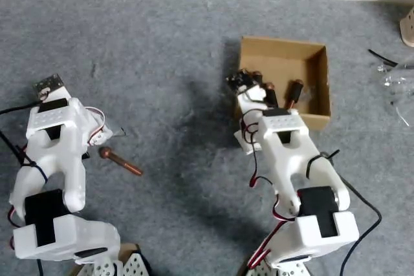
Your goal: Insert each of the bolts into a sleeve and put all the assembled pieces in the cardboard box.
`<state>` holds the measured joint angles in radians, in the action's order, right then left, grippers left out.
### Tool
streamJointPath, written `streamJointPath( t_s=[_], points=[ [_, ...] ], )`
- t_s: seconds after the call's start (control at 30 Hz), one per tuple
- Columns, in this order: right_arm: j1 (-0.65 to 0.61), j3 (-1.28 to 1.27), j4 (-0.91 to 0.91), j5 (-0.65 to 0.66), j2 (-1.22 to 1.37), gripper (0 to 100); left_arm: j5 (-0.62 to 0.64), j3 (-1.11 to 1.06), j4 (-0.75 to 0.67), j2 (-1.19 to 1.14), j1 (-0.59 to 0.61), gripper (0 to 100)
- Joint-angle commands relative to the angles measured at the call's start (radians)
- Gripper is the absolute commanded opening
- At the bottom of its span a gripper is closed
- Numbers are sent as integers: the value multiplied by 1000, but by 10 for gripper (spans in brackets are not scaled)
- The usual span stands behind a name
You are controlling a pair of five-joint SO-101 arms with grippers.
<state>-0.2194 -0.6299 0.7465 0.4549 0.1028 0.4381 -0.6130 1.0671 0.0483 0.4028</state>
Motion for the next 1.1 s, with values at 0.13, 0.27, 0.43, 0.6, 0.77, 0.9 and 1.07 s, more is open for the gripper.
streamJointPath(
  t_s=[0.13,0.27,0.43,0.6,0.77,0.9,1.07],
  points=[
    [74,-5,131,-12,18,115,2,15,-11,44,10,326],
    [91,-7,166,-14,18,115,2,15,-11,44,10,326],
    [93,-8,185,-14,18,115,2,16,-11,44,10,326],
    [62,7,145,-14,21,115,2,16,-9,44,7,326],
    [16,28,30,-14,25,115,2,16,-9,44,8,326],
    [-10,25,-31,-14,25,115,2,16,-9,44,10,326],
    [-25,22,-42,-14,25,115,2,16,-11,44,10,326]
  ],
)
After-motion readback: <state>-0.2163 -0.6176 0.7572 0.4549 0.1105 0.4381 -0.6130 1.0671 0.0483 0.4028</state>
